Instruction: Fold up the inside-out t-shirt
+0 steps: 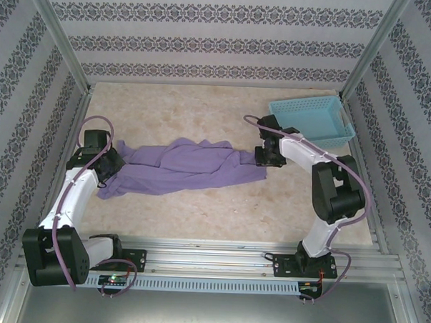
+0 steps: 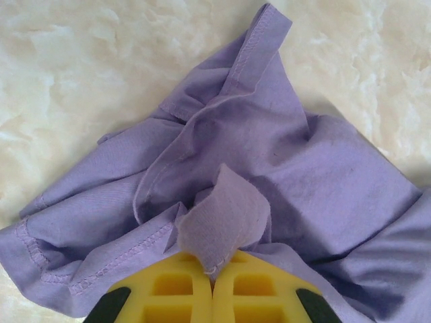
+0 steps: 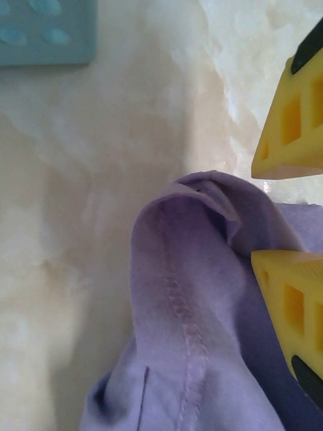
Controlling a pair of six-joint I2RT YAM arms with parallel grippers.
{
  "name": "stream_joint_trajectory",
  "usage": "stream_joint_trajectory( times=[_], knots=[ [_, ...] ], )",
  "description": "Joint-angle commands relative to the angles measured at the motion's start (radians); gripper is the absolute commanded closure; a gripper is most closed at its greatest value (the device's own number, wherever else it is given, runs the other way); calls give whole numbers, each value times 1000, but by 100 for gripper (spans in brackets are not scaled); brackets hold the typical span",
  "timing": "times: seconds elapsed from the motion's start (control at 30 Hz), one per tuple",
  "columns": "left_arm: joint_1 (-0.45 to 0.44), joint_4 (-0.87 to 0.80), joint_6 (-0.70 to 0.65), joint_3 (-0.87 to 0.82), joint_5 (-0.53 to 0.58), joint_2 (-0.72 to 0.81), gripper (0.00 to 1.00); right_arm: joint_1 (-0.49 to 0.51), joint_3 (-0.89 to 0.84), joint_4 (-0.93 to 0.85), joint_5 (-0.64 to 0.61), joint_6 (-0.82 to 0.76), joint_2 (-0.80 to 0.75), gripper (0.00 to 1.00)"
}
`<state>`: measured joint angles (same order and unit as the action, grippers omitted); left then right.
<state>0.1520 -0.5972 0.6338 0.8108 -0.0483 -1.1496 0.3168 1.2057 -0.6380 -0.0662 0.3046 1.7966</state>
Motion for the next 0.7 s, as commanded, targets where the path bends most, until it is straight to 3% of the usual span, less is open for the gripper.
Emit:
stream_joint_trajectory(
  times=[0.0,0.2,0.57,0.67],
  knots=[
    [3,-8,-19,-4,10,13,100,12,34,-3,-29,19,34,66],
    [3,-9,-18,-1,9,9,100,10,54,6,-76,3,65,74],
    [3,-12,-21,-2,9,8,100,22,117,-8,-130,-21,127,69],
    [3,-12,-21,-1,9,6,100,24,125,-22,-148,-18,140,74]
  ],
)
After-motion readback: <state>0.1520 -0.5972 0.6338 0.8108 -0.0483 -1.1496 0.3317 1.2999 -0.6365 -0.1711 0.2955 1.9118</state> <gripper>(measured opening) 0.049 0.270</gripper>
